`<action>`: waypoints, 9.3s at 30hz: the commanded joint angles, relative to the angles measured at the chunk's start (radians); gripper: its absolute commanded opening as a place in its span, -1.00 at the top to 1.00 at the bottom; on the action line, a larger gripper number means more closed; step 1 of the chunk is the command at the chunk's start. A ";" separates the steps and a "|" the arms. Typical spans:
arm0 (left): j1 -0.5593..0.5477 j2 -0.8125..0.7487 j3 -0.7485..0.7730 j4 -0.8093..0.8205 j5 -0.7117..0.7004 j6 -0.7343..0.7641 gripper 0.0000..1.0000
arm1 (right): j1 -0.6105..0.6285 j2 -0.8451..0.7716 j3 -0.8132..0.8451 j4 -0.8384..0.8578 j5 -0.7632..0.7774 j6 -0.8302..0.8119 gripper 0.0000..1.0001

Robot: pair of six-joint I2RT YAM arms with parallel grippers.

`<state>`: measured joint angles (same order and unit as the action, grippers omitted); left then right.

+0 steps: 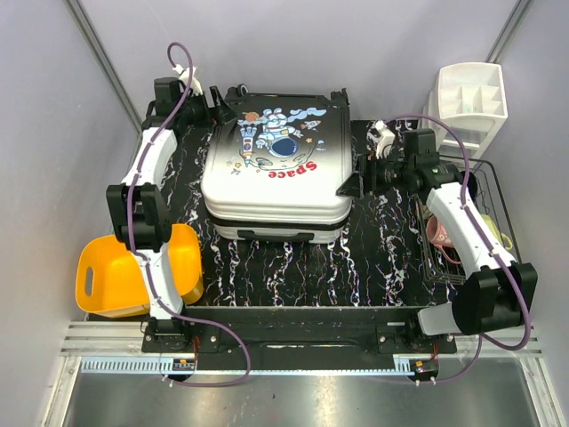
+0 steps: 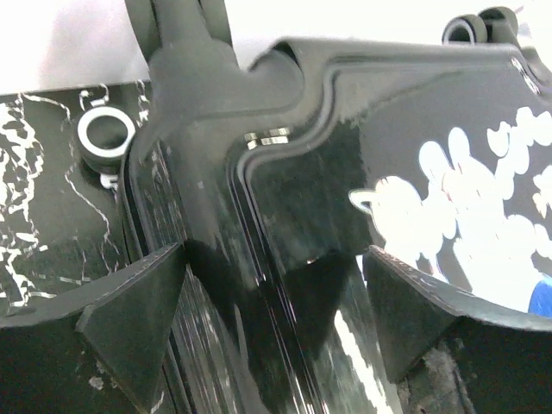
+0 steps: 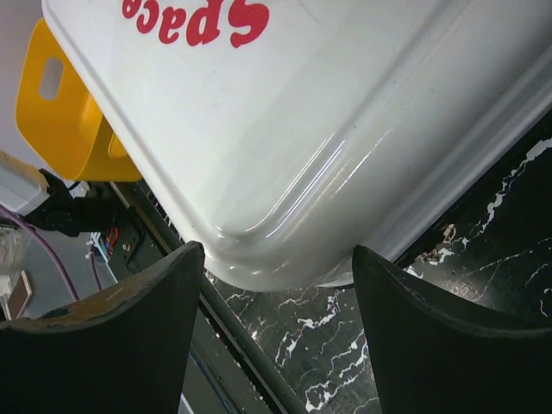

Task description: Open, take out, and arrange the luggage

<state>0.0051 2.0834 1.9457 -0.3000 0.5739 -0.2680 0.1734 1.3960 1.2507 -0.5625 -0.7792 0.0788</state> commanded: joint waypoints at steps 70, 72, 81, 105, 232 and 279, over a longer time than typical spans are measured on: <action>0.200 -0.385 -0.355 -0.579 0.348 0.492 -0.72 | 0.058 -0.080 -0.551 0.670 -0.103 -0.277 0.15; 0.202 -0.390 -0.361 -0.577 0.348 0.495 -0.72 | 0.083 -0.084 -0.559 0.679 -0.100 -0.275 0.17; 0.202 -0.381 -0.361 -0.577 0.357 0.504 -0.72 | 0.130 -0.077 -0.534 0.601 -0.120 -0.422 0.24; 0.200 -0.399 -0.386 -0.554 0.354 0.538 -0.69 | 0.202 -0.001 -0.485 0.641 -0.032 -0.485 0.93; 0.161 -0.634 -0.904 -0.288 0.311 0.313 -0.54 | 0.332 -0.042 -0.225 0.432 0.818 -0.026 -0.44; 0.153 -0.505 -0.538 -0.505 0.416 0.727 -0.83 | -0.204 0.337 -0.116 0.121 -0.485 -1.441 -0.20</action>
<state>0.1944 1.5776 1.4078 -0.7567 0.9730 0.3801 -0.0460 1.7061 1.0737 -0.4061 -1.2224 -1.2449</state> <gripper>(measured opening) 0.921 0.623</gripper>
